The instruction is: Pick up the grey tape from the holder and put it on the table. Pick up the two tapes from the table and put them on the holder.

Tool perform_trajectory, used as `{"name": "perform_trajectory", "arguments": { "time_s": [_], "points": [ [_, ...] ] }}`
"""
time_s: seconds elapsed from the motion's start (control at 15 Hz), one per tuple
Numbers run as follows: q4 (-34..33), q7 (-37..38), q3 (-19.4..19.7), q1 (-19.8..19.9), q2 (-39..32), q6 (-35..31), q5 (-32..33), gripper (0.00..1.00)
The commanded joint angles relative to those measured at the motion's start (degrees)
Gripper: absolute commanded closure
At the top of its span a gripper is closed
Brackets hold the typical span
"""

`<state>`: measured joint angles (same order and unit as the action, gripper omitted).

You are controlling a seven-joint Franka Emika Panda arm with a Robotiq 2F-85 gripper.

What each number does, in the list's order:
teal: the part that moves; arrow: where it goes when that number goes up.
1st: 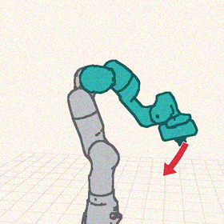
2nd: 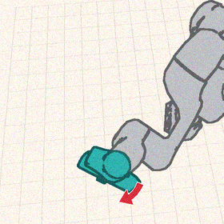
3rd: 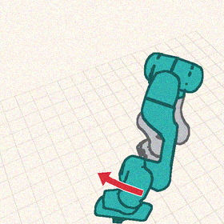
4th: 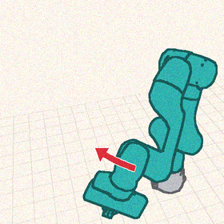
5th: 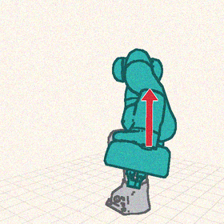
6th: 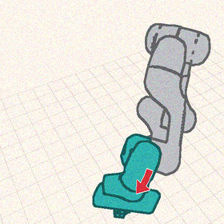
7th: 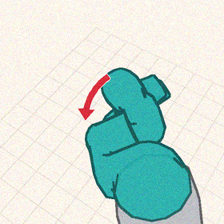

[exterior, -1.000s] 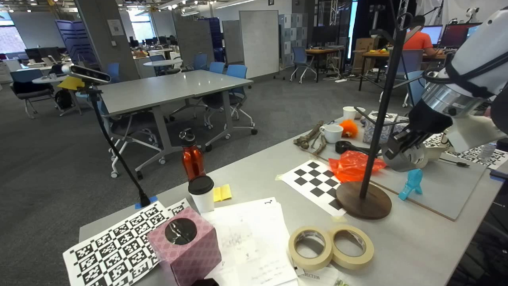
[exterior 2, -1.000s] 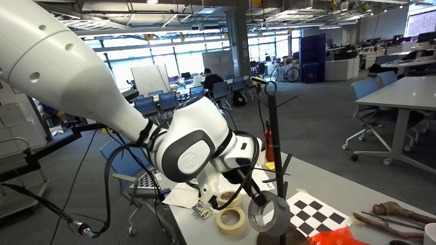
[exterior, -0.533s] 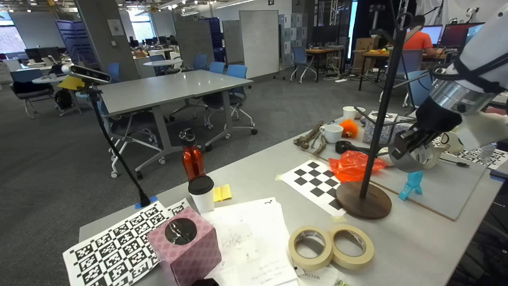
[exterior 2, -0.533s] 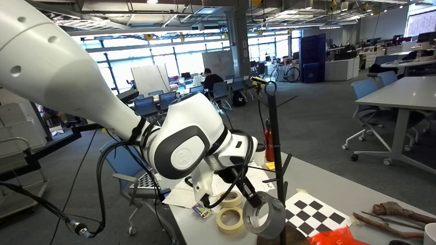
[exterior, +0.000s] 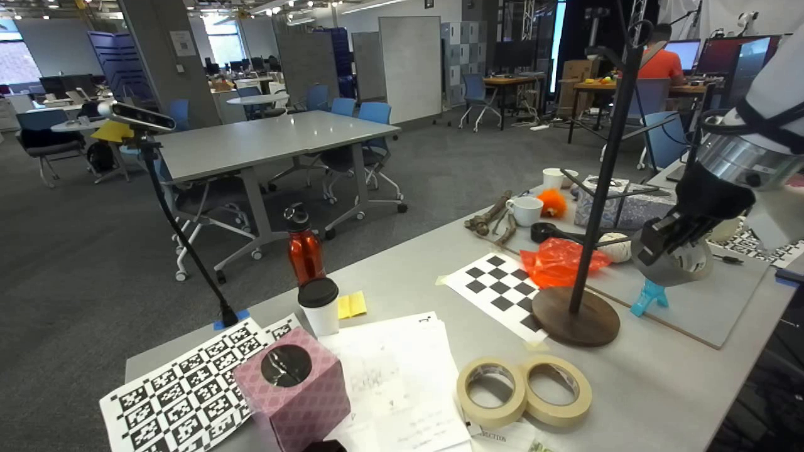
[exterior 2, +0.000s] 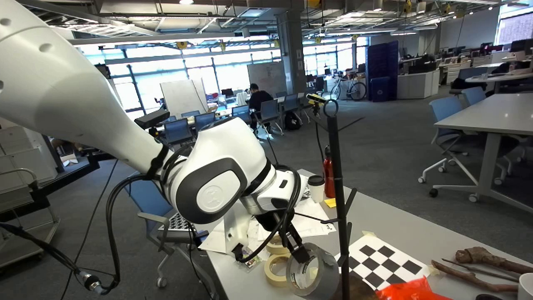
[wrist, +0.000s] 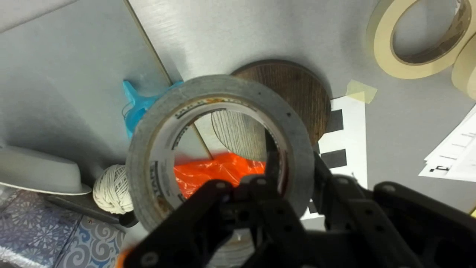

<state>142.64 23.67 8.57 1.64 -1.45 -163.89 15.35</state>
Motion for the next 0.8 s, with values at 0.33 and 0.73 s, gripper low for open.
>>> {"name": "perform_trajectory", "arguments": {
  "time_s": [0.33,0.73],
  "points": [
    [3.3,1.6,-2.0,0.8,2.5,4.3,-0.5,0.94],
    [2.7,-2.2,-2.8,0.5,-0.5,6.0,-4.0,0.94]
  ]
}}
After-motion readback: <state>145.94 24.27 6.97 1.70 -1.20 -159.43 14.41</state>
